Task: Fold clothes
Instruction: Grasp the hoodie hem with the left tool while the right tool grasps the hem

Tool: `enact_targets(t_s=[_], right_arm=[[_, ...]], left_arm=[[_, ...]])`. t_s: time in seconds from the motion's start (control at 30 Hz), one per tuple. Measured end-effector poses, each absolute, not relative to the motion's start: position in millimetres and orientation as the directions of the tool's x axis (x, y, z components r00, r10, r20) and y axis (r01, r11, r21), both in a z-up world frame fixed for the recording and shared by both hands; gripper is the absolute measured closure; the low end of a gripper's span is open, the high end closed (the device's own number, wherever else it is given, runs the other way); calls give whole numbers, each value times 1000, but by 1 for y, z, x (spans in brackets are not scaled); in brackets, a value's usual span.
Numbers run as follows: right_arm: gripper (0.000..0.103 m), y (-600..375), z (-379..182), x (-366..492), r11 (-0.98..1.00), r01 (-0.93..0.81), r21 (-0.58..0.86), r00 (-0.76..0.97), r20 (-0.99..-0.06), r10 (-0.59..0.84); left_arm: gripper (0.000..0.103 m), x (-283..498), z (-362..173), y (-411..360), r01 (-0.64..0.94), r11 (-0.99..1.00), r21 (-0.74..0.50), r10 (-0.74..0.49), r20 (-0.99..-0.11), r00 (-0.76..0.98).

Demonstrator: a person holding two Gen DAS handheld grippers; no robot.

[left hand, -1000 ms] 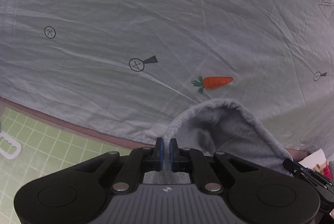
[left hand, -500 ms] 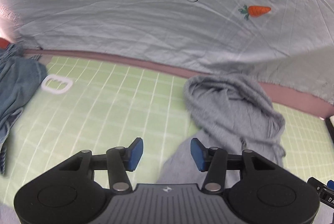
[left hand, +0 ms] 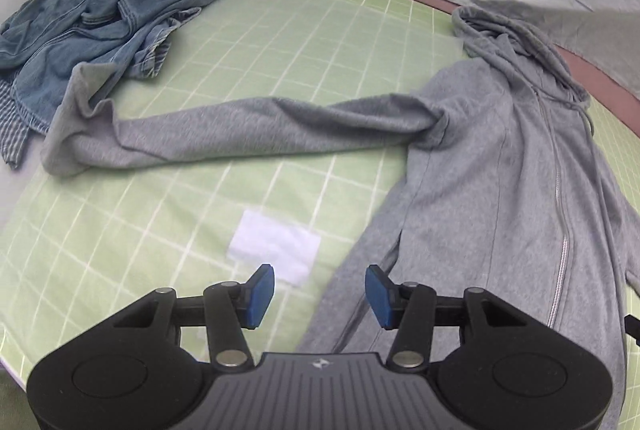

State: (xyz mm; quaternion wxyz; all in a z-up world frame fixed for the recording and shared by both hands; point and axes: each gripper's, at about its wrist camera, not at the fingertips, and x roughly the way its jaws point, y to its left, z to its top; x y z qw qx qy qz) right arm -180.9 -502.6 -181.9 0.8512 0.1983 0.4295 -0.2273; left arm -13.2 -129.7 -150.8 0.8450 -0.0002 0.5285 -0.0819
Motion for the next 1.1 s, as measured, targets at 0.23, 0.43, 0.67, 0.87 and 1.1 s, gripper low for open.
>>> enact_targets(t_s=[0.23,0.43,0.67,0.87,1.1], right_arm=[[1,-479,-178,-208,831,534,156,562,-800,-211],[0,-464,-183,-230,814,539,218,575,-801,-166],[0,-457,-190,-238,803,545,239,563,-814,-140],[62,-456,-190,-235,794,569,214,503,-854,-130],[99,-466,-119,-260,819,549,166,610,-750,-256]], left_arm=[[49,-43,-158,-114,158,981,-109,-163,-908,387],[48,-58,-166,-113,196,972,-126,-190,-916,354],[50,-66,-165,-112,223,958,-178,-248,-905,346],[89,-72,-162,-111,241,942,-233,-307,-888,341],[89,-88,-126,-72,102,861,-499,-498,-783,374]])
